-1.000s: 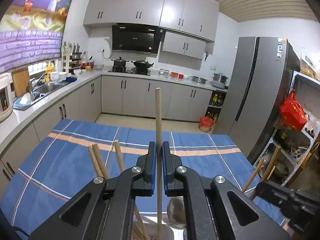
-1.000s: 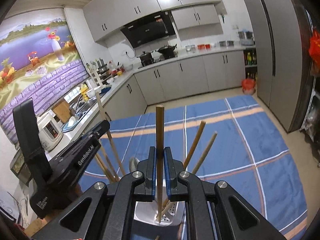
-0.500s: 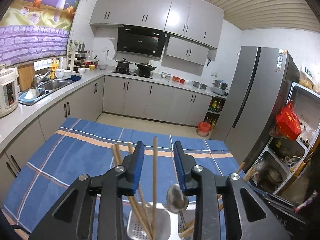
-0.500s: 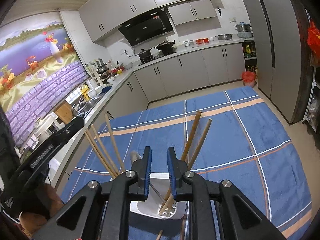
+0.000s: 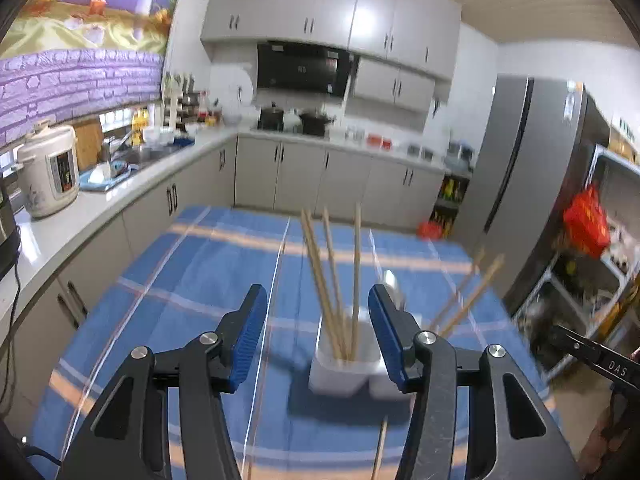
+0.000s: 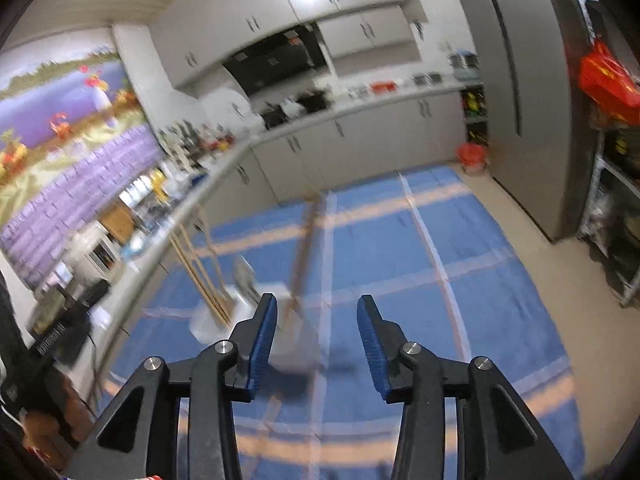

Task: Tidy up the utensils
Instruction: 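Move both tools to the last chopstick and the cream spoon, then close the right tool on the cream spoon while the left tool grasps the last chopstick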

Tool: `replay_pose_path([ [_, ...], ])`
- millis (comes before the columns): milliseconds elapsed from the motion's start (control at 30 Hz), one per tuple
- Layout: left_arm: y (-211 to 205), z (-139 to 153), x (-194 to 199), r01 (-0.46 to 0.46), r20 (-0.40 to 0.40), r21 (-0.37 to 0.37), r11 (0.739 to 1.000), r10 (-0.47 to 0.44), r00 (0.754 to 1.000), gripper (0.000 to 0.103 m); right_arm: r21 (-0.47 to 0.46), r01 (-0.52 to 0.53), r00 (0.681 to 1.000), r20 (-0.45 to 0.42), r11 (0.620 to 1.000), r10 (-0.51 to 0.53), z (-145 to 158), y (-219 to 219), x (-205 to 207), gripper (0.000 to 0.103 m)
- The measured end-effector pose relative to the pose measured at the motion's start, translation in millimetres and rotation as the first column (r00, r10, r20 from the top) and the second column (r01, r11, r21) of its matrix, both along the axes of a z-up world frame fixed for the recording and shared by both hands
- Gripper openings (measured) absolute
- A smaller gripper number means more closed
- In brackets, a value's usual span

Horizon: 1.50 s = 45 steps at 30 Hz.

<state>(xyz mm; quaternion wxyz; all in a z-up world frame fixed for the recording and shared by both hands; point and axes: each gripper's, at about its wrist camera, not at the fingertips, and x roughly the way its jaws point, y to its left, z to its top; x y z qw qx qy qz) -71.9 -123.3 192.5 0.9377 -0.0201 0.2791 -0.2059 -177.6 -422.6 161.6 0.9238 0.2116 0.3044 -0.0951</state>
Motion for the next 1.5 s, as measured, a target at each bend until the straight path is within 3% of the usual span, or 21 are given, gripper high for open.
replay_pose_path([
  [167,-5.4,-46.3,-21.5,0.076,-0.155,0.071,0.995,-0.064,0.986,0.052,0.030,0.052,0.979,-0.199,0.998,-0.045,-64.9,-18.9,-51.8,0.045],
  [300,-24.9,-94.8,-33.3,0.168,-0.293,0.113,0.979,-0.129,0.947,0.052,0.078,0.064,0.952,-0.302,0.995,-0.038,-105.7,-22.3,-78.3,0.045],
  [400,-40.8,-127.2,-38.1,0.244,-0.373,0.148,0.959,-0.174,0.911,0.052,0.097,0.043,0.942,-0.336,0.994,-0.008,-119.4,-13.0,-80.4,0.045],
  [633,-61.3,-177.8,-54.9,0.347,-0.459,0.238,0.907,-0.210,0.863,0.051,0.050,0.011,0.922,-0.388,0.999,0.010,-137.9,9.3,-72.5,0.045],
  [700,-65.0,-178.9,-61.5,0.356,-0.424,0.273,0.894,-0.220,0.879,0.050,0.045,0.018,0.918,-0.396,0.999,0.002,-141.0,9.1,-66.7,0.045],
  [767,-71.3,-180.1,-67.0,0.375,-0.411,0.298,0.878,-0.237,0.880,0.040,0.041,0.016,0.917,-0.399,0.999,0.002,-143.3,10.1,-63.6,0.044],
  [833,-76.8,-180.5,-73.2,0.389,-0.389,0.324,0.862,-0.253,0.886,0.007,0.020,0.006,0.916,-0.402,1.000,0.002,-143.0,11.5,-56.1,0.039],
  [867,-77.5,-179.8,-73.7,0.391,-0.395,0.325,0.861,-0.252,0.883,0.006,0.015,0.001,0.914,-0.406,1.000,0.005,-143.6,12.9,-53.2,0.026],
  [900,-77.2,-179.3,-73.2,0.392,-0.405,0.315,0.864,-0.252,0.879,0.006,0.010,-0.005,0.911,-0.412,1.000,0.008,-144.0,14.4,-49.6,0.009],
  [1133,-33.8,-173.2,-66.3,0.354,-0.528,0.139,0.925,-0.233,0.816,0.006,0.034,-0.078,0.898,-0.431,0.996,0.085,-144.8,35.5,-55.2,0.009],
  [1500,-20.1,-165.6,-71.9,0.352,-0.536,0.112,0.929,-0.242,0.809,0.006,0.048,-0.076,0.901,-0.425,0.996,0.090,-143.1,40.0,-82.0,0.009],
])
